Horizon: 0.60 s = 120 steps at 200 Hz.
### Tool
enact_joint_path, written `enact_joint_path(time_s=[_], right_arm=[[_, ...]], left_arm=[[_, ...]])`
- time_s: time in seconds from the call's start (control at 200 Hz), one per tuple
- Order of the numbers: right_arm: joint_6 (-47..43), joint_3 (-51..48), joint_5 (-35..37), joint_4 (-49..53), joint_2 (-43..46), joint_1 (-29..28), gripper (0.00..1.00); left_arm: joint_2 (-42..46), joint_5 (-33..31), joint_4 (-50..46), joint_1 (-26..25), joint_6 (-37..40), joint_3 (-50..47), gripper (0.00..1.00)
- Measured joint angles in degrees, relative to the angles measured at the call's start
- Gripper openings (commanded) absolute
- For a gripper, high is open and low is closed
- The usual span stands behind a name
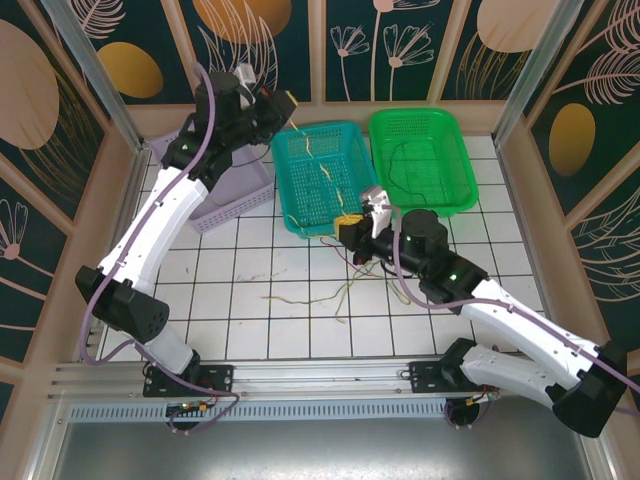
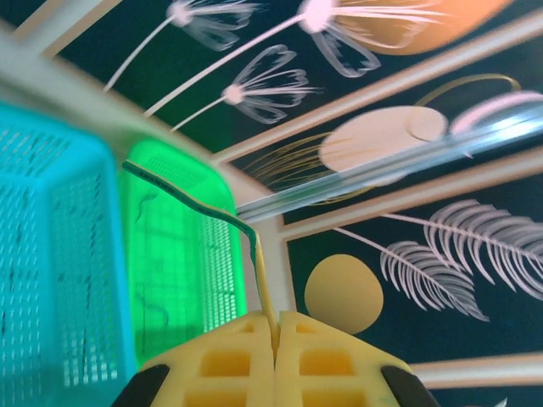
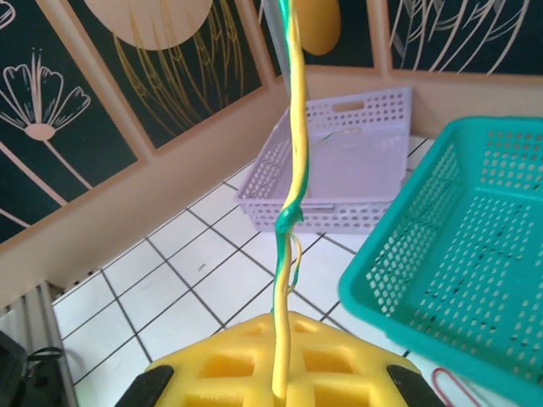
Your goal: Untangle the cables
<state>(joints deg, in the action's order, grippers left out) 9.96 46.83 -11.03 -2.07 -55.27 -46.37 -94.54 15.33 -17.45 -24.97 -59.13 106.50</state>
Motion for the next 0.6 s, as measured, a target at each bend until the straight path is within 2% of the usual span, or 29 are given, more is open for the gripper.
enact_joint_path(time_s=[0.22,0.601], right_arm=[[7.54,1.49,-5.73,-1.44,-4.52,-1.14,0.00],[16.20,-0.48,-13.33,-11.10,-6.80,-0.59,0.00]], left_arm=[[-0.63,8.09,9.97,2.10,8.15,0.70,0.00],[-5.81,21.70,30.36,3.80,9.07,0.44,0.00]])
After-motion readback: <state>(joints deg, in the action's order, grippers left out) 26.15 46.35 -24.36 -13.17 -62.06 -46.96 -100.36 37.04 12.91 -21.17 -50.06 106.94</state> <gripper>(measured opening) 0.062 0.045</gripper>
